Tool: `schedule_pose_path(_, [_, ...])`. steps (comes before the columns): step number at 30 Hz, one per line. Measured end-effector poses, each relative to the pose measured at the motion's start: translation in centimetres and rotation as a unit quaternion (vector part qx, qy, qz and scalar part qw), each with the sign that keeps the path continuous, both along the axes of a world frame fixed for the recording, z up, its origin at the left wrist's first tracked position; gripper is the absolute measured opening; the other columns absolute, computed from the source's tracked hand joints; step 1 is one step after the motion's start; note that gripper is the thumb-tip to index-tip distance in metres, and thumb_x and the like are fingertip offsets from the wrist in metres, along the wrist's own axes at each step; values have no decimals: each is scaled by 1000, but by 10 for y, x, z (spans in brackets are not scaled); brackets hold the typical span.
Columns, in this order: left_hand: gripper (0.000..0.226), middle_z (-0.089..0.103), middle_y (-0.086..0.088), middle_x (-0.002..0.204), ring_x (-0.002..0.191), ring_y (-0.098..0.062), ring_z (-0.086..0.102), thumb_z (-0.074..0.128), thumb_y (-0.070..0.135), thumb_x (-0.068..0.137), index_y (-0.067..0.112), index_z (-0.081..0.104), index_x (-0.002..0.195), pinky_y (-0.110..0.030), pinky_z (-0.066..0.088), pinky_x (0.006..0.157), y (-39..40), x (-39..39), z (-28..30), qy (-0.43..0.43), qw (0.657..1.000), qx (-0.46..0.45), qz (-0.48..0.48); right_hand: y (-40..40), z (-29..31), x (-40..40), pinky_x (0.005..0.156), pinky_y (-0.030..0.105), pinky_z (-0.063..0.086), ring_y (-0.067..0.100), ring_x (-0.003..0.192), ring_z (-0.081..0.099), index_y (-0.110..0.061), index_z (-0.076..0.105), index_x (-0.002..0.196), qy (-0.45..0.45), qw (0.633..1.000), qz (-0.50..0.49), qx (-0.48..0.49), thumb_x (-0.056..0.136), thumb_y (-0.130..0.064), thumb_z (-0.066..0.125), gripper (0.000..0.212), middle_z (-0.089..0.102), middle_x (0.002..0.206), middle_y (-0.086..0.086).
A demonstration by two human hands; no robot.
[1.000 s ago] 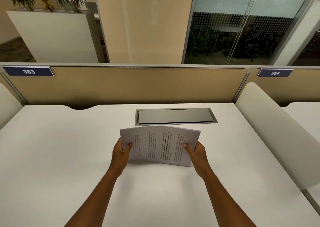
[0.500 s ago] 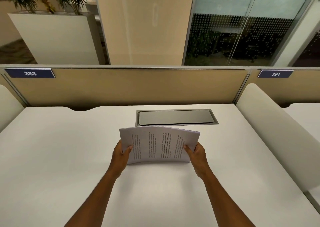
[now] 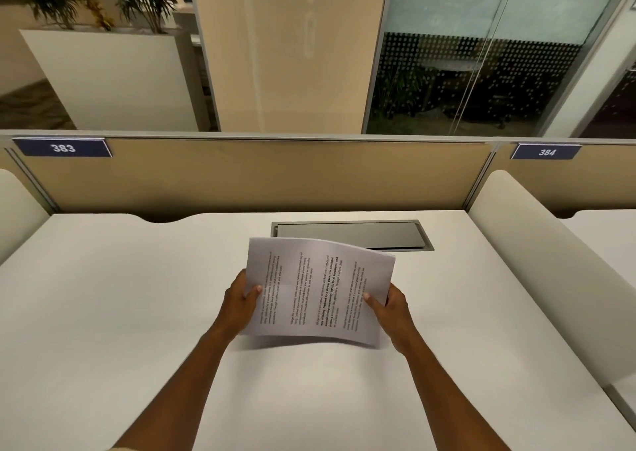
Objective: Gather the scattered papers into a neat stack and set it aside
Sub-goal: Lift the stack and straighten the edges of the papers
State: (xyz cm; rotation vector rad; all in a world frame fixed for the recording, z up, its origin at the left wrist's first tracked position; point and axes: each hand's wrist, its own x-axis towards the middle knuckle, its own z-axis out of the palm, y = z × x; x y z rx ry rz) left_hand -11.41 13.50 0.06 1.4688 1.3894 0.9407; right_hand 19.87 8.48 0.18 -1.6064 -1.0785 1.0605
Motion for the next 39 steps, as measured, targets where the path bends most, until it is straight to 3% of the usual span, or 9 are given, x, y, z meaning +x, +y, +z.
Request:
schedule_pose_path(7, [48,68,-6,114,91,-26,73,55,40,83,20,50,126,-45,60,81,19,-8,28,0,994,-52,-96,3,16,12,80,43,61,25,93,72,-16,60,118,51,996,20,-64,90,-10,66,29,72,110,5])
schedule_pose_path(12, [53,68,-10,119,99,-31,71,61,33,82,16,48,130,-37,60,76,16,-13,41,-52,980,-115,-152,-1,23,24,76,40,61,25,94,73,-17,61,114,76,994,43,-73,88,-7,67,29,73,111,5])
schedule_pose_path(17, [53,66,-12,122,105,-33,69,60,32,82,17,47,131,-51,56,91,16,-18,39,-20,971,-161,-175,0,30,40,80,45,61,31,101,69,-15,48,123,73,996,14,-49,84,-10,73,46,67,120,12])
schedule_pose_path(19, [51,66,-12,121,105,-34,68,59,31,83,18,47,130,-51,56,91,15,-20,42,-11,967,-170,-191,1,37,47,78,40,61,31,103,67,-20,44,126,25,999,27,-37,82,-12,76,55,63,119,11])
schedule_pose_path(22, [48,67,-11,121,104,-33,69,59,28,84,19,48,130,-48,57,89,13,-18,48,0,961,-175,-215,8,47,50,79,31,55,26,101,63,-26,42,130,-133,988,74,-36,80,-19,79,62,59,115,4])
schedule_pose_path(27, [50,68,-9,119,103,-30,69,59,29,83,16,49,130,-43,58,88,12,-6,64,41,957,-157,-241,21,63,38,83,30,54,16,91,62,-26,58,118,-299,936,180,-46,85,-30,73,37,62,110,-2])
schedule_pose_path(32, [43,67,-10,122,108,-30,67,55,22,88,16,50,131,-49,54,96,18,7,81,82,949,-148,-267,25,70,13,86,33,53,19,98,63,-26,60,115,-322,914,242,-47,91,-38,61,27,63,116,-1])
schedule_pose_path(35, [33,67,-7,120,107,-27,67,49,10,98,18,51,129,-45,54,94,19,10,90,112,947,-134,-270,21,72,6,84,34,54,21,93,64,-23,59,107,-310,916,251,-36,95,-34,56,17,64,108,1])
schedule_pose_path(39, [27,68,-6,119,107,-26,67,49,12,98,17,57,123,-45,54,95,20,8,97,131,950,-126,-253,14,71,1,83,34,56,22,92,67,-23,57,106,-273,932,237,-20,97,-31,54,13,66,109,4])
